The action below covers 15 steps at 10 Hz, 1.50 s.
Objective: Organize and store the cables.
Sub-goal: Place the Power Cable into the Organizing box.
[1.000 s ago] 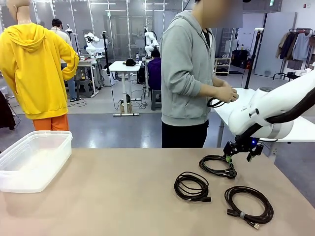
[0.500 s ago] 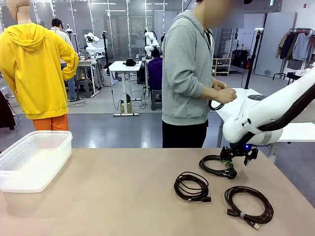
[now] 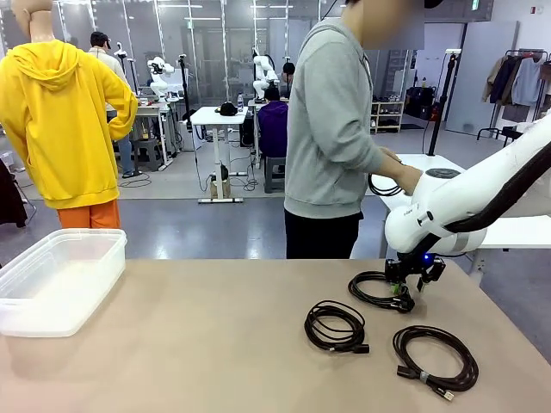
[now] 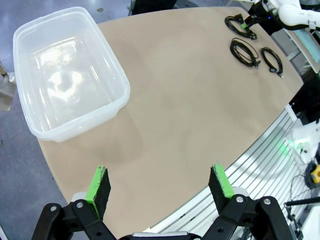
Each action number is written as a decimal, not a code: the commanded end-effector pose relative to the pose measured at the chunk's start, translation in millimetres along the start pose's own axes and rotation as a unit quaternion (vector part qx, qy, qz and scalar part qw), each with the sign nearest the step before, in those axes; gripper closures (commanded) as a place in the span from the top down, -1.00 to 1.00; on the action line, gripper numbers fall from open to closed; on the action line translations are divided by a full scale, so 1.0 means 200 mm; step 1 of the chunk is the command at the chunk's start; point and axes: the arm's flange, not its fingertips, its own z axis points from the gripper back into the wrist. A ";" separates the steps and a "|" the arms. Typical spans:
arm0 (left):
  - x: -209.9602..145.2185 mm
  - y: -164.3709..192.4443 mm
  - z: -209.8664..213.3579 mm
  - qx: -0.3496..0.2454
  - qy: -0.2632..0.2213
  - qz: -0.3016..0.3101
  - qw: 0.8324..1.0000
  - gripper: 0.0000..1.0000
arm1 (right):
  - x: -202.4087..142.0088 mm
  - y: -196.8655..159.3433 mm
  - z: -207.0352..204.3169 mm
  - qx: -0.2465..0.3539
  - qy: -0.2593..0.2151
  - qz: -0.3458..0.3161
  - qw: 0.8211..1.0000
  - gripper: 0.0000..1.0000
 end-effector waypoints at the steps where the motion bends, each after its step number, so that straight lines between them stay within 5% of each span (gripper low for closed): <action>1: 0.00 0.01 0.00 -0.005 -0.004 -0.004 1.000 1.00 | 0.04 0.02 0.01 -0.011 0.002 -0.018 1.000 -1.00; 2: 0.00 0.01 0.00 -0.005 -0.004 -0.004 1.000 1.00 | 0.04 0.02 0.01 -0.008 0.005 -0.024 1.000 -0.74; 4: 0.00 0.01 0.00 -0.005 -0.004 -0.004 1.000 1.00 | 0.04 0.01 0.01 -0.002 0.005 -0.030 1.000 -1.00; 7: 0.00 0.01 0.00 -0.005 -0.004 -0.004 1.000 1.00 | 0.07 0.00 0.07 0.014 0.013 -0.043 0.999 -1.00; 11: 0.00 0.01 0.00 -0.005 -0.004 -0.004 1.000 1.00 | 0.09 0.04 0.55 0.059 0.015 -0.051 0.997 -1.00; 15: 0.00 0.01 0.00 -0.005 -0.004 -0.004 1.000 1.00 | 0.08 0.06 0.67 0.057 0.006 -0.046 0.997 -1.00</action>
